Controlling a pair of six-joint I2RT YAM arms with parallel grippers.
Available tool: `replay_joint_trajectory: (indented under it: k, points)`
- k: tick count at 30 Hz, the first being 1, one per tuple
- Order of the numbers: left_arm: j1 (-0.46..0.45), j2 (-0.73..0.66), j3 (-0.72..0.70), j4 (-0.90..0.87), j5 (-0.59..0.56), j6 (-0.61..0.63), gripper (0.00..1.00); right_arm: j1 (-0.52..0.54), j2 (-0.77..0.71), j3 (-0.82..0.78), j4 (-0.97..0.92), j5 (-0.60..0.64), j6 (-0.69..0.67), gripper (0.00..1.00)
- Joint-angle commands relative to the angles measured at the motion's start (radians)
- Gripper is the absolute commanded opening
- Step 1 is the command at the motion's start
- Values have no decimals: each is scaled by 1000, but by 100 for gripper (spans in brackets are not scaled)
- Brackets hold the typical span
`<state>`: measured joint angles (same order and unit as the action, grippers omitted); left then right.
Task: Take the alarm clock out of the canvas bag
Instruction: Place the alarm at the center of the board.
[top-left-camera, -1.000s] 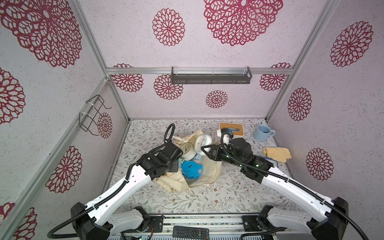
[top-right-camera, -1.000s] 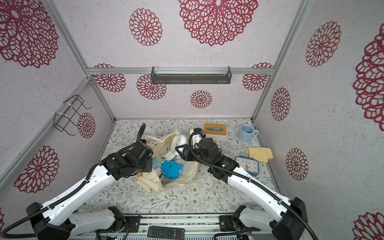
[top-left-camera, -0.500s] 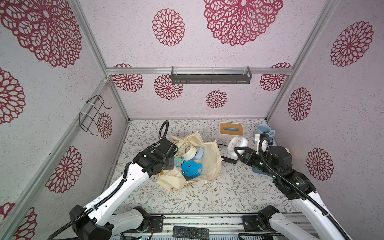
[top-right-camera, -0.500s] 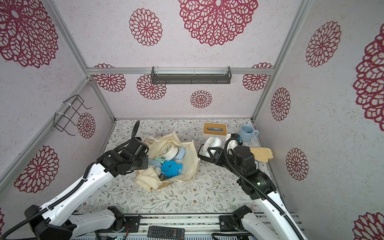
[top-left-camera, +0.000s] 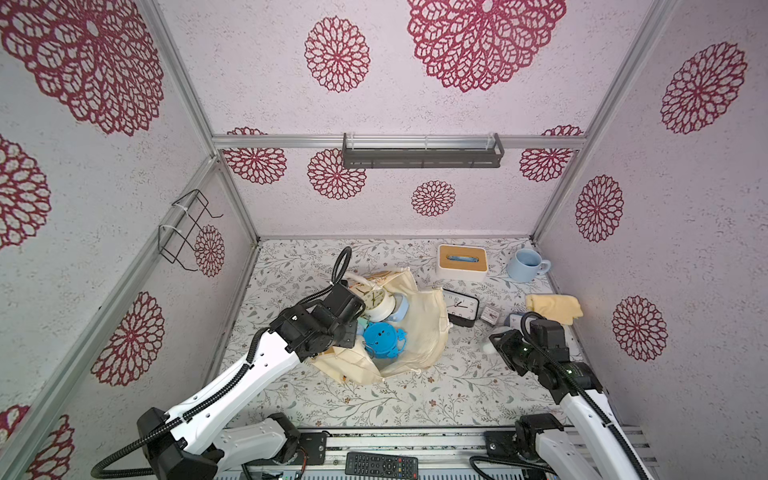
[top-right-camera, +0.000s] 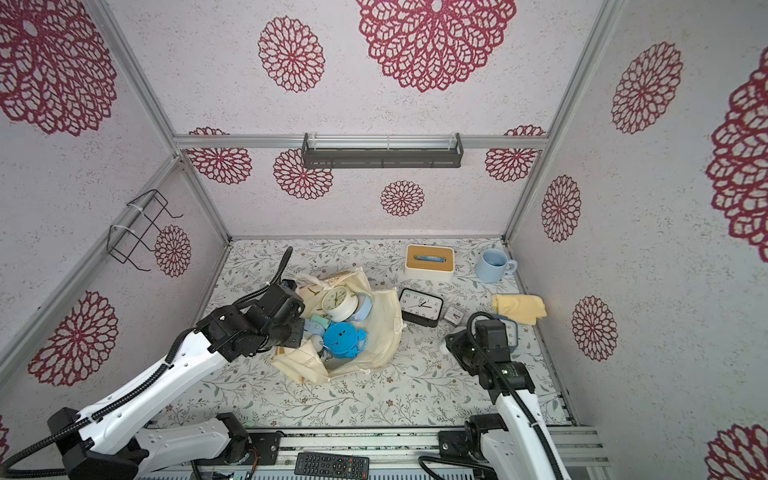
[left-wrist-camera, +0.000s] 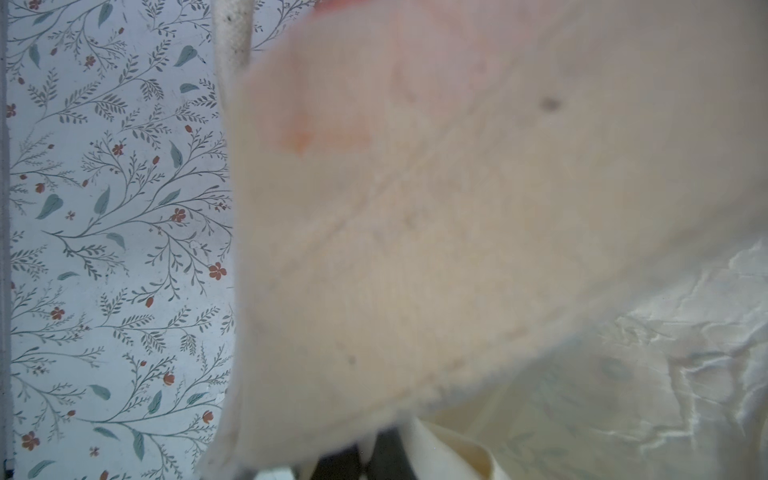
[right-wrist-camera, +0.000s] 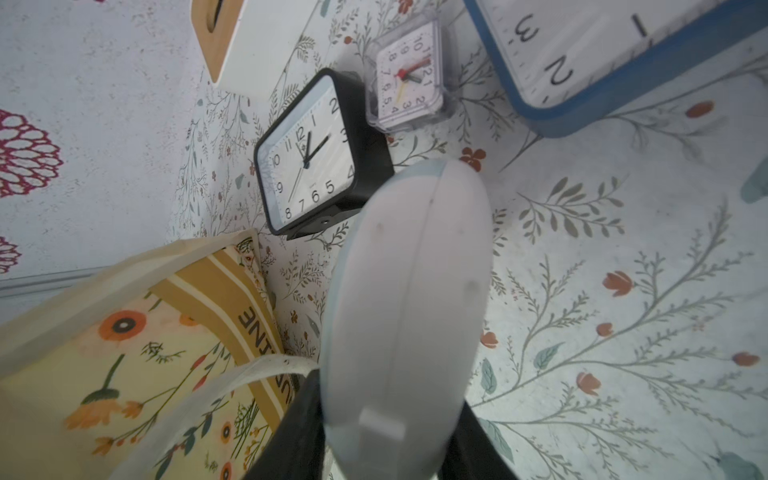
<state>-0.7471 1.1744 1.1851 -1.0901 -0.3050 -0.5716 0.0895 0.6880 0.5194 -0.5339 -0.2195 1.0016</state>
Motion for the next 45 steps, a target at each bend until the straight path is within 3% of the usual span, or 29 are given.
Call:
replay_joint_trajectory:
  k: [1,17,22,30,45]
  points:
    - [-28,6,34,45,13,22,0,-46,13,-16,139,-79,39,25]
    - [-69,59,57,90,37,12,0,-114,240,-86,384,-167,8,30]
    - [-81,75,72,99,40,1,0,-124,271,-96,384,-141,-16,34]
    - [-127,106,83,98,38,0,0,-153,272,-120,280,-97,-41,55]
    - [-156,123,102,99,37,-9,0,-160,486,-82,386,-85,-55,60]
